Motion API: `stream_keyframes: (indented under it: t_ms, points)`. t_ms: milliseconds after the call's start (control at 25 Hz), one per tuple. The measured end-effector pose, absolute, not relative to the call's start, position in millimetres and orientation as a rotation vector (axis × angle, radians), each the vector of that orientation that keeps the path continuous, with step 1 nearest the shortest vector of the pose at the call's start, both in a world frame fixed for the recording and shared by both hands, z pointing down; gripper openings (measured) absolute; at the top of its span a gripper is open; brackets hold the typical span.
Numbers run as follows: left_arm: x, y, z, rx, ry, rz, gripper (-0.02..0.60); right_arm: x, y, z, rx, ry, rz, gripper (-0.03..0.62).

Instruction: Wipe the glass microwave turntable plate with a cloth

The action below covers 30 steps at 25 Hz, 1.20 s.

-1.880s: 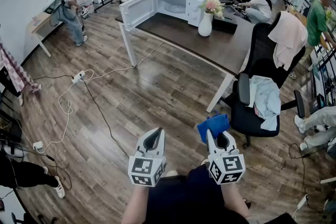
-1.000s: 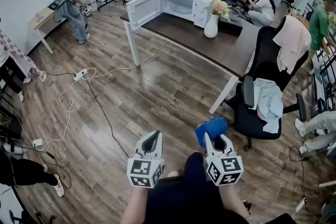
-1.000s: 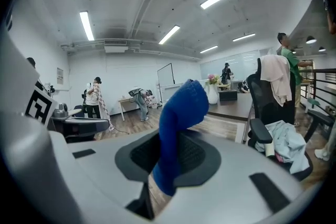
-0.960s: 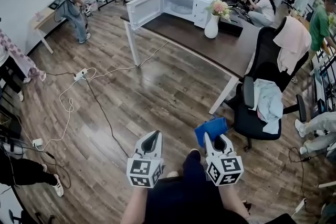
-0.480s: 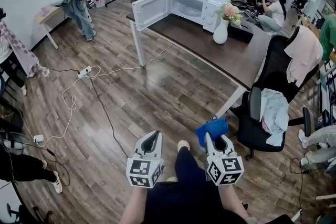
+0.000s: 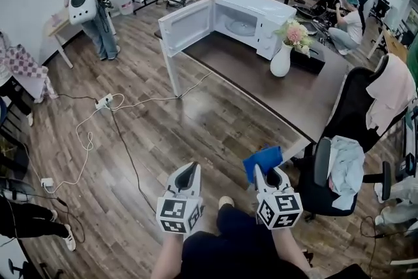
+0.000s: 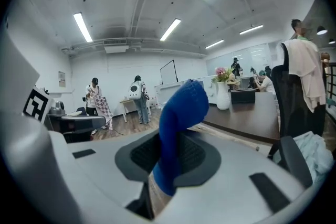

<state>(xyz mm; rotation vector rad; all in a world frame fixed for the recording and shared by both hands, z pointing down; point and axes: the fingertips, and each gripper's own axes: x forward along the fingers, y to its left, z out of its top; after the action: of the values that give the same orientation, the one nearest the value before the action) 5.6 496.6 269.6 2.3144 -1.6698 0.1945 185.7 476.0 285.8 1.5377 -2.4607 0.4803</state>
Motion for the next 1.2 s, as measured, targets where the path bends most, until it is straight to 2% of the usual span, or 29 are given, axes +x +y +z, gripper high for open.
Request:
stream_keyframes:
  t_ms: [480,920,1200]
  points:
    - [17.5,368.2,274.2,2.270,-1.736,0.173,0.008,197.1,339.3,290.3,1.475,-2.490,0.458,0.052]
    - [10.2,345.1,287.4,2.197,-1.765,0.206,0.008,189.8,306.4,307.6,1.406,-2.477,0.515,0.052]
    - [3.6,290.5,299.8,2.217,-1.708,0.224,0.008,175.1,260.7,323.0,1.407,-2.436,0.552,0.052]
